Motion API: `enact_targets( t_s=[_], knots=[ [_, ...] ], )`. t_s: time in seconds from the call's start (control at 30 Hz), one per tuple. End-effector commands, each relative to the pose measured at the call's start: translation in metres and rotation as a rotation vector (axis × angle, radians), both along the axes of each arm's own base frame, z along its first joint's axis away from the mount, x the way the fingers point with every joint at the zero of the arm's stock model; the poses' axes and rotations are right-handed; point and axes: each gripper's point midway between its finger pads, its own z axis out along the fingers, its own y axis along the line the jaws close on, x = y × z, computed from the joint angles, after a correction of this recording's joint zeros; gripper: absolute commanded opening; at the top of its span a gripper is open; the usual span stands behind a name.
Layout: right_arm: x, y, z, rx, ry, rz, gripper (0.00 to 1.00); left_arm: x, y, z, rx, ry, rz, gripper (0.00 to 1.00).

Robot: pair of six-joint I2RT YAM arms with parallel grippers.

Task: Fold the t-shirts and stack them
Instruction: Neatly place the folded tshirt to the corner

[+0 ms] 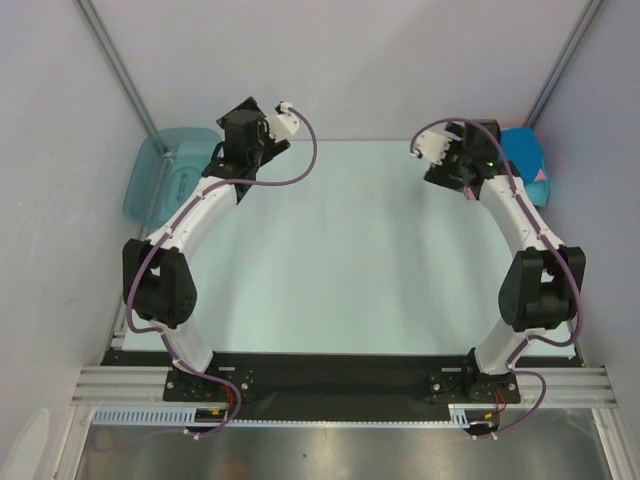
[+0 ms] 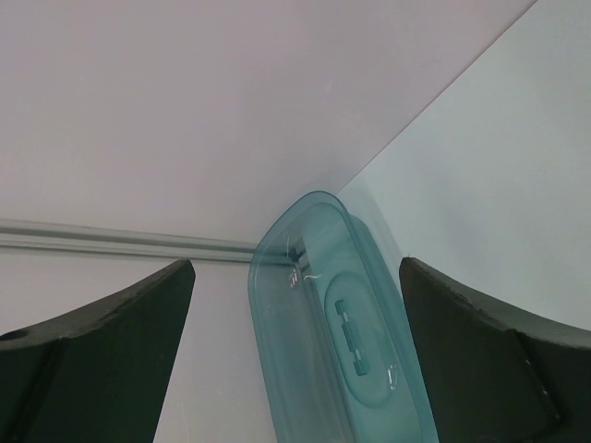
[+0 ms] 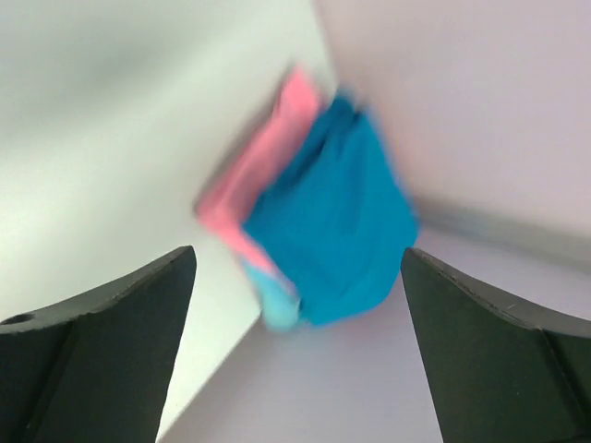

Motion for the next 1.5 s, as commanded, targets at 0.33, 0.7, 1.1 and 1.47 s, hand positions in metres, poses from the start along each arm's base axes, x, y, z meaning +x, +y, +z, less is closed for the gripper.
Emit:
enact_targets(
  t_s=[0.33, 0.7, 1.1, 1.47],
  knots=[
    [0.121, -0.103, 0.013, -0.186, -0.372, -0.395, 0.00, -0.026, 0.011, 0.027, -0.069, -0.078, 0.033, 1.00],
    [0.144, -0.156, -0.009, -0.247, -0.397, -0.441, 0.00, -0.023, 0.015, 0.032, -0.036, -0.080, 0.053, 1.00],
    [0.093, -0.166, -0.137, -0.263, -0.074, -0.429, 0.00, -0.009, 0.005, 0.034, -0.024, -0.068, 0.024, 1.00],
    [0.120, -0.139, -0.022, -0.041, -0.304, -0.537, 0.10, -0.007, 0.006, 0.038, -0.057, -0.081, 0.049, 1.00]
  ],
)
